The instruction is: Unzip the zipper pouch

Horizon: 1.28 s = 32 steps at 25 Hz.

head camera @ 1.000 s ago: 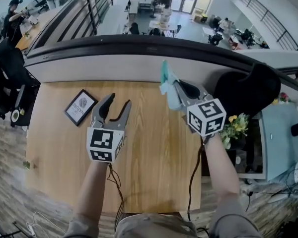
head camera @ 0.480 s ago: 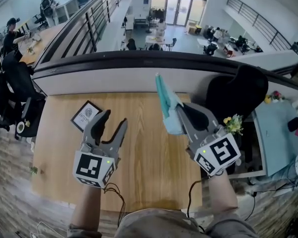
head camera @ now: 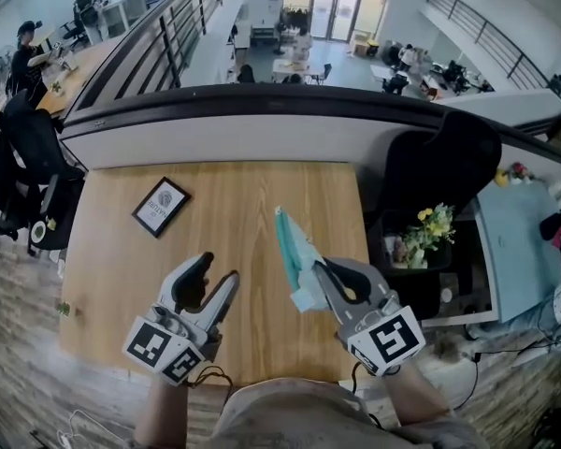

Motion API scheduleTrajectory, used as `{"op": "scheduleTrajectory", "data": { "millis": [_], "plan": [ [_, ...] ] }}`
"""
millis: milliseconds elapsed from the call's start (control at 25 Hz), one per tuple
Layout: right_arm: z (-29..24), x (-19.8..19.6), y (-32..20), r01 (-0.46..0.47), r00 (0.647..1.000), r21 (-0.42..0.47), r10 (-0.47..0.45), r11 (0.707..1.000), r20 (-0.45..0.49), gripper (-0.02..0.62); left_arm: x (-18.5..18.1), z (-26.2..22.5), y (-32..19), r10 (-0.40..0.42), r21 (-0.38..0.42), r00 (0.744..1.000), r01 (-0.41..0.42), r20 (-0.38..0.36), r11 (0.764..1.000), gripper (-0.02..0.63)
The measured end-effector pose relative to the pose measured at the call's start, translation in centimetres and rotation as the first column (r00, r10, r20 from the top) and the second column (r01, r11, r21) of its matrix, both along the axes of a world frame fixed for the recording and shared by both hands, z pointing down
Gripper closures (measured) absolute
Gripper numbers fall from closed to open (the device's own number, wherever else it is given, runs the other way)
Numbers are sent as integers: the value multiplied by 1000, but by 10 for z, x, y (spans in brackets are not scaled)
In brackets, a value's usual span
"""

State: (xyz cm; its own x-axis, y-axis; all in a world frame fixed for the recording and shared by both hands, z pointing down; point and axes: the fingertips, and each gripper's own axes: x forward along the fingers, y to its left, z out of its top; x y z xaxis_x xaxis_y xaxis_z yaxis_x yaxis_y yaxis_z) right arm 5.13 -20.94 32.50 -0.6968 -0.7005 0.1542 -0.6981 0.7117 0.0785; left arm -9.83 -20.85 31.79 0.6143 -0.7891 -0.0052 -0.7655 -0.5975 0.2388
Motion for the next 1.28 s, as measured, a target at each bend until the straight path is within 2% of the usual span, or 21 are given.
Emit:
{"op": "scheduleTrajectory", "data": {
  "millis": [240,520,640,720,800,880,1280],
  "plan": [
    [10,2,6,-24,998,15,25,1000,-64,580,-9,15,-1,-4,-139,995,-10,-98,990,391],
    [12,1,6,-26,994,54,31,998,-105,580,15,0,-29,57,-239,962,-124,-268,963,388],
    [19,1,7,-23,993,52,28,998,-111,580,33,-1,-42,85,-265,958,-160,-274,951,387],
    [22,2,8,-24,993,55,31,998,-117,580,48,4,-48,116,-293,953,-200,-279,935,380],
    [23,3,10,-29,992,53,35,998,-119,580,62,9,-50,150,-327,943,-248,-296,912,316],
    [24,4,12,-31,993,51,37,998,-115,580,73,11,-49,171,-344,937,-276,-304,897,314],
    [27,8,17,-27,992,58,34,998,-120,580,93,24,-47,207,-375,936,-307,-283,875,314]
  ]
}}
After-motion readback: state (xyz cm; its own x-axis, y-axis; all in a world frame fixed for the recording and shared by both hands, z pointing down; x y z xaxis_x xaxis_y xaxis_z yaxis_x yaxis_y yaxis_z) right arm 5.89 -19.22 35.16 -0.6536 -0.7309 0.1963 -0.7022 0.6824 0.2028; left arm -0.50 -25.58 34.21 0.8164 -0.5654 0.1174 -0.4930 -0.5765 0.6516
